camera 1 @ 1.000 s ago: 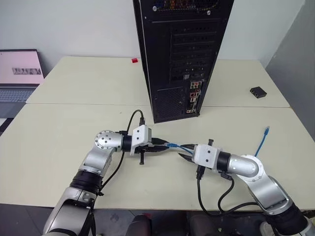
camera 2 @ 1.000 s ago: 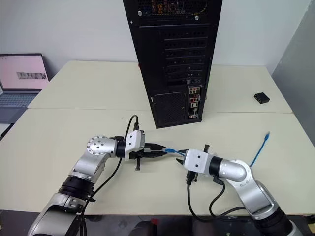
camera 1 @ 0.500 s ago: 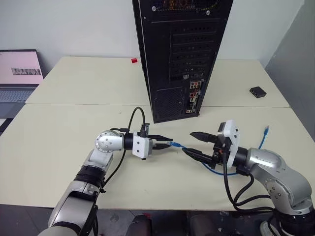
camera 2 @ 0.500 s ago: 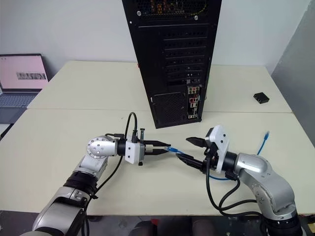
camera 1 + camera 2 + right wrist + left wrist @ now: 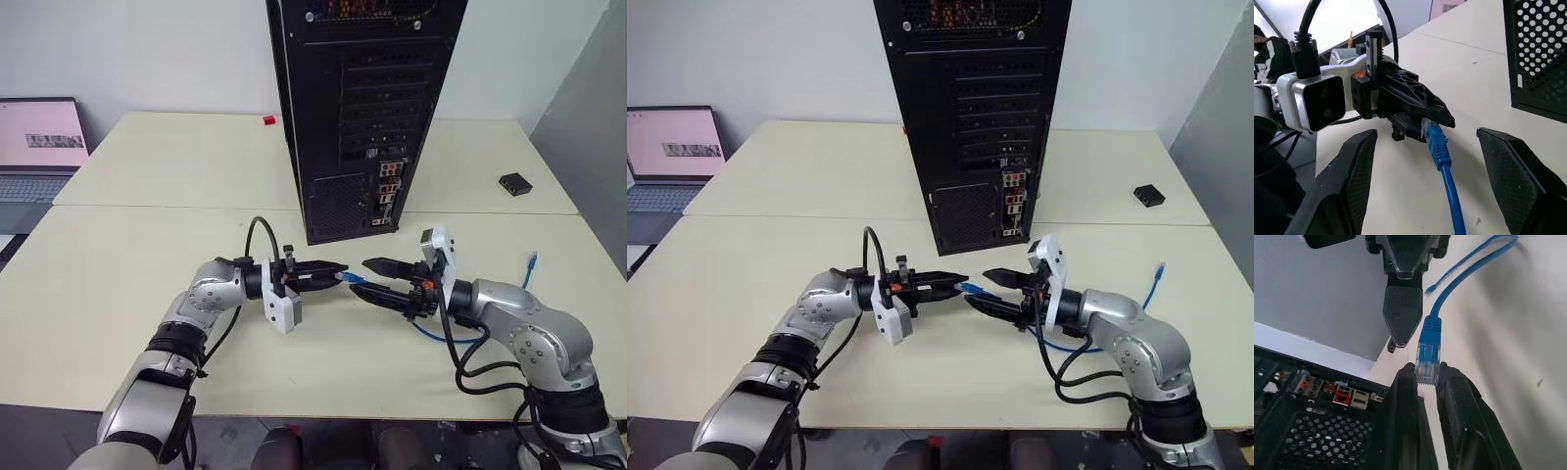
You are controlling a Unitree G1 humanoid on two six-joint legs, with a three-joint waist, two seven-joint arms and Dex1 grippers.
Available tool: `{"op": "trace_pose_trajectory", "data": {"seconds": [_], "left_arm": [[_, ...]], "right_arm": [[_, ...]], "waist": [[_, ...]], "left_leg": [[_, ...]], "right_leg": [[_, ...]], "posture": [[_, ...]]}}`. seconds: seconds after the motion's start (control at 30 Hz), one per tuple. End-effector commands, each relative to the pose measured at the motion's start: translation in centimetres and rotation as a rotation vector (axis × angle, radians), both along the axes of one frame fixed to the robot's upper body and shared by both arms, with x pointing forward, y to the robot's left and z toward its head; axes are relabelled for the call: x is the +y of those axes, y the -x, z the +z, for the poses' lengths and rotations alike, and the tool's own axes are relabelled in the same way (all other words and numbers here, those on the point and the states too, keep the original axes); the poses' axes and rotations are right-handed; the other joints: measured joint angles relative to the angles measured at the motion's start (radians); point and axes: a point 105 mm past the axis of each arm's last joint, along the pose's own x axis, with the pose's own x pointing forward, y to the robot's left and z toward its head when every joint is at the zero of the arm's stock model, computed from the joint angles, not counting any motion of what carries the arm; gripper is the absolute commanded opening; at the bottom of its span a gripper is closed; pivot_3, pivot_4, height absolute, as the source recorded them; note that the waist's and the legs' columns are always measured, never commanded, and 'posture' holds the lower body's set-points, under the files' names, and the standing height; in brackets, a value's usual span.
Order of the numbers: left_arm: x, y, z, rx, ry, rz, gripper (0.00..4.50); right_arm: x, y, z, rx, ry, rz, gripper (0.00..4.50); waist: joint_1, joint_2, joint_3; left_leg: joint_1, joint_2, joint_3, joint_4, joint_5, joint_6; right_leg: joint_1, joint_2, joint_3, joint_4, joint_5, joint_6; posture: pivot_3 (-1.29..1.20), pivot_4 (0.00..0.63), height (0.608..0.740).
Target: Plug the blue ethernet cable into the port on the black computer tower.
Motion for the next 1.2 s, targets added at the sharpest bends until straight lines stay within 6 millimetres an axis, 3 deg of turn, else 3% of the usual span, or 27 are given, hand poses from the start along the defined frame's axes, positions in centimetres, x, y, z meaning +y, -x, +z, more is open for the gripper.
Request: {"op": "trace_pose_trajectory", "data": {"seconds": [0.03,0.47,0.73,1.03,1.2], "left_arm": [[0.3,-0.2,1.1,-0.057,0.031,0.019,0.25],[0.5,-0.1,0.7,-0.075,0.035,0.036,0.25],[0.6,0.0,0.6,-0.077,0.043,0.045,0.25],[0.6,0.0,0.6,-0.093,0.049,0.052,0.25],[0.6,0.0,0.6,-0.105,0.053,0.058,0.25]], "right_arm": [[0.6,0.2,0.8,-0.021,-0.017,0.037,3.44],[1.2,-0.7,0.4,-0.007,-0.03,0.027,3.44],[1.8,-1.0,0.1,-0.002,-0.023,0.036,2.03],[1.8,-1.0,-0.4,0.002,0.001,0.044,0.07],[1.7,-1.0,-0.4,0.007,-0.002,0.043,0.0]], "waist": [[0.0,0.0,0.0],[0.0,0.0,0.0],[0.0,0.0,0.0],[0.0,0.0,0.0],[0.0,0.0,0.0]], "left_leg": [[0.0,0.0,0.0,0.0,0.0,0.0],[0.0,0.0,-0.001,0.0,0.0,0.0],[0.0,0.0,-0.001,0.0,0.0,0.0],[0.0,0.0,-0.001,0.0,0.0,0.0],[0.0,0.0,-0.001,0.0,0.0,0.0]], "right_leg": [[0.0,0.0,0.0,0.0,0.0,0.0],[0.0,0.0,-0.001,0.0,0.0,0.0],[0.0,0.0,-0.001,0.0,0.0,0.0],[0.0,0.0,-0.001,0.001,0.0,0.0],[0.0,0.0,-0.001,0.001,0.0,0.0]], "posture": [[0.0,0.15,0.74],[0.0,0.15,0.74],[0.0,0.15,0.74],[0.0,0.15,0.74],[0.0,0.15,0.74]]}}
